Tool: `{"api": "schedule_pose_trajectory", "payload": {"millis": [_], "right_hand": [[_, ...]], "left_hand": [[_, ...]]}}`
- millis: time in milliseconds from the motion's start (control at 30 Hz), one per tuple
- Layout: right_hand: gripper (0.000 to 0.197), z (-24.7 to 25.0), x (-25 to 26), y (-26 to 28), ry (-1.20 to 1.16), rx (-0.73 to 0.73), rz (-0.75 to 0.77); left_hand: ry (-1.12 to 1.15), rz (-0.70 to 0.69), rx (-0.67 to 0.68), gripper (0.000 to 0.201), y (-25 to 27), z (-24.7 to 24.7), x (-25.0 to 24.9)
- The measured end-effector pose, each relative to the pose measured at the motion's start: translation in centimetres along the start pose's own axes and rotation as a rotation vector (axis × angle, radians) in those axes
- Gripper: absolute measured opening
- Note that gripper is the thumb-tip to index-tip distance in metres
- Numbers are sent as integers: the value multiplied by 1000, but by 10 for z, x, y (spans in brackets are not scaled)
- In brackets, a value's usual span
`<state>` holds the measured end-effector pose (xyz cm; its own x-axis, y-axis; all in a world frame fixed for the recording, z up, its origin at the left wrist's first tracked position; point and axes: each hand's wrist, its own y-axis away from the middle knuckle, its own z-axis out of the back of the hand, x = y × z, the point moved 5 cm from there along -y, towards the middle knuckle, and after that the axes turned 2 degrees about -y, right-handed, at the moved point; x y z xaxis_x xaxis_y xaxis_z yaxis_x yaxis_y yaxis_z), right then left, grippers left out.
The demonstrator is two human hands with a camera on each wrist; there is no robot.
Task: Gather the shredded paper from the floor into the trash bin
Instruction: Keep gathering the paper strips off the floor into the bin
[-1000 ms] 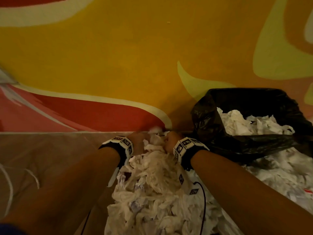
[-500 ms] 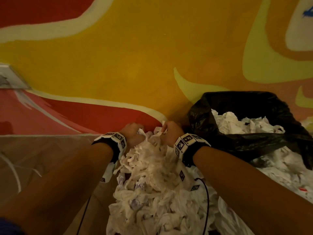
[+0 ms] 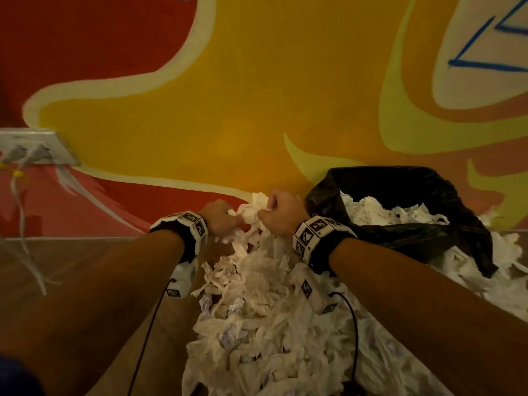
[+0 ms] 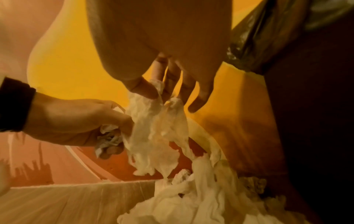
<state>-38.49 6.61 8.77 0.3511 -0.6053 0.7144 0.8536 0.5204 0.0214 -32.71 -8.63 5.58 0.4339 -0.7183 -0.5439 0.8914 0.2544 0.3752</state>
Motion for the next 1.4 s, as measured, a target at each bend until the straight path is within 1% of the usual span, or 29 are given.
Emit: {"api": "schedule_pose_trajectory", "payload": {"millis": [67, 100, 167, 267, 333, 400, 467, 533, 567, 600, 633, 667, 700, 767, 833, 900, 967, 1033, 1067, 1133, 1200, 1267, 1333, 1367, 1400], "right_hand": [[22, 8, 8, 3, -3, -24, 36], [24, 12, 11, 4, -16, -29, 50], [29, 20, 18, 7, -43, -44, 83], [40, 31, 26, 12, -78, -78, 178], [44, 35, 27, 15, -76, -73, 225], [42, 38, 22, 15, -61, -66, 221], [34, 40, 16, 16, -72, -70, 183], [26, 41, 14, 19, -150, -58, 161], [27, 42, 14, 20, -184, -47, 161], [28, 44, 15, 22, -189, -44, 165], [25, 46, 16, 22, -163, -46, 171], [19, 47, 17, 22, -129, -40, 173], [17, 49, 19, 22, -110, -33, 171], [26, 53, 19, 22, -127, -37, 155], [24, 58, 19, 23, -165, -68, 144], [17, 65, 21, 23, -194, -111, 149], [21, 73, 23, 22, -192, -155, 153], [23, 80, 22, 22, -195, -180, 137], [22, 84, 20, 22, -199, -190, 121], [21, 90, 15, 22, -208, -219, 102], [16, 97, 11, 23, -226, -253, 78], [15, 107, 6, 20, -267, -311, 43], [21, 119, 1, 18, -315, -382, 21], [20, 126, -1, 18, -334, -412, 24], [14, 131, -3, 17, -354, -420, 19]], "left_hand": [[-10, -28, -16, 32, 4, 5, -4], [-15, -36, -27, 28, 6, 7, -5], [5, -44, -32, 32, 9, 8, -7], [138, -68, 12, 22, 14, 5, -12], [201, -93, 60, 21, 17, 3, -17], [218, -89, 115, 34, 21, 0, -23], [158, -91, 183, 55, 22, -3, -30], [71, -78, 236, 75, 25, -6, -37], [53, -54, 254, 84, 27, -8, -39], [38, -26, 264, 89, 28, -9, -42], [26, -5, 271, 90, 30, -9, -44], [27, 5, 272, 87, 30, -10, -45], [42, 3, 275, 83, 30, -10, -45], [70, -3, 264, 81, 28, -9, -46], [30, 5, 232, 85, 31, -7, -46], [-36, 3, 227, 73, 33, -5, -44], [-46, -19, 260, 62, 34, -6, -43], [-72, -45, 247, 64, 35, -5, -41], [-61, -43, 235, 62, 35, -4, -40], [-17, -45, 234, 51, 34, -4, -38], [-30, -49, 244, 40, 33, -4, -36], [-59, -45, 237, 38, 32, -3, -35], [-86, -46, 228, 32, 32, -3, -32], [-85, -54, 229, 28, 32, -3, -32], [-67, -62, 222, 24, 32, -2, -31]]}}
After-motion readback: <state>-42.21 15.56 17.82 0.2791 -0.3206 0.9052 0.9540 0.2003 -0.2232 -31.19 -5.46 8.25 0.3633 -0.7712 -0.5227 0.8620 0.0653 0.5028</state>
